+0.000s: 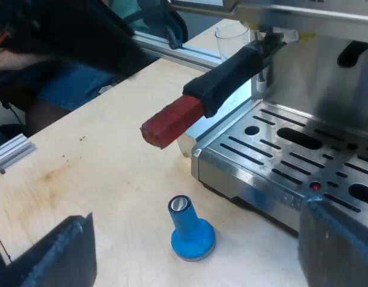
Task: Put the handle in the coffee machine
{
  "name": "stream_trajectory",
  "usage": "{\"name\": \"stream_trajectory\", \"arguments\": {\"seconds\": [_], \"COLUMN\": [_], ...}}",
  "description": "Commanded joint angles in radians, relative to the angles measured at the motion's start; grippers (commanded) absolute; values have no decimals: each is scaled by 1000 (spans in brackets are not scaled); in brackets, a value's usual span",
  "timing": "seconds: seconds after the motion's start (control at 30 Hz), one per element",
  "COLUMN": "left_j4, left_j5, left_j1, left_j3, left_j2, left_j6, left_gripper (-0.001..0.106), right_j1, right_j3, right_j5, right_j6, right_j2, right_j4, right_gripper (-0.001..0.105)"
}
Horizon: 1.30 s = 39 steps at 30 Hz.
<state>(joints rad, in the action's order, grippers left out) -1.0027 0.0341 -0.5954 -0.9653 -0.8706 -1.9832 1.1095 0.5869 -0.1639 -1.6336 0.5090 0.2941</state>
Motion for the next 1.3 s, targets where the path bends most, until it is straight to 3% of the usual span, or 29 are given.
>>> {"name": "stream_trajectory", "arguments": {"seconds": [0.03, 0.2, 0.27, 0.37, 0.53, 0.83, 0.87, 0.97, 1.2, 1.3], "left_j4": [-46, -69, -79, -86, -147, -152, -152, -152, -176, -191], "left_j5": [6, 8, 72, 136, 156, 156, 156, 156, 156, 156], "left_j1": [76, 191, 290, 383, 502, 512, 512, 512, 512, 512], "left_j3": [-7, -7, -10, -15, -59, -143, -159, -177, -184, -184], "left_j2": [73, 135, 180, 204, 216, 222, 222, 222, 222, 227], "left_j6": [78, 155, 210, 232, 293, 293, 293, 293, 293, 293], "left_gripper": [77, 77, 77, 77, 77, 77, 77, 77, 77, 77], "right_j1": [2, 2, -1, -4, -51, -266, -332, -423, -647, -732], "right_j3": [13, 45, 58, 165, 268, 405, 432, 465, 494, 494], "right_j5": [-3, -19, -20, -42, -30, 101, 164, 224, 321, 349], "right_j6": [0, 0, 0, 0, 23, 23, 23, 23, 5, -41], "right_j2": [-3, 25, 37, 141, 229, 280, 276, 277, 251, 235], "right_j4": [-4, 7, 14, 93, 138, 243, 289, 348, 450, 499], "right_gripper": [71, 71, 71, 71, 71, 71, 71, 71, 71, 71]}}
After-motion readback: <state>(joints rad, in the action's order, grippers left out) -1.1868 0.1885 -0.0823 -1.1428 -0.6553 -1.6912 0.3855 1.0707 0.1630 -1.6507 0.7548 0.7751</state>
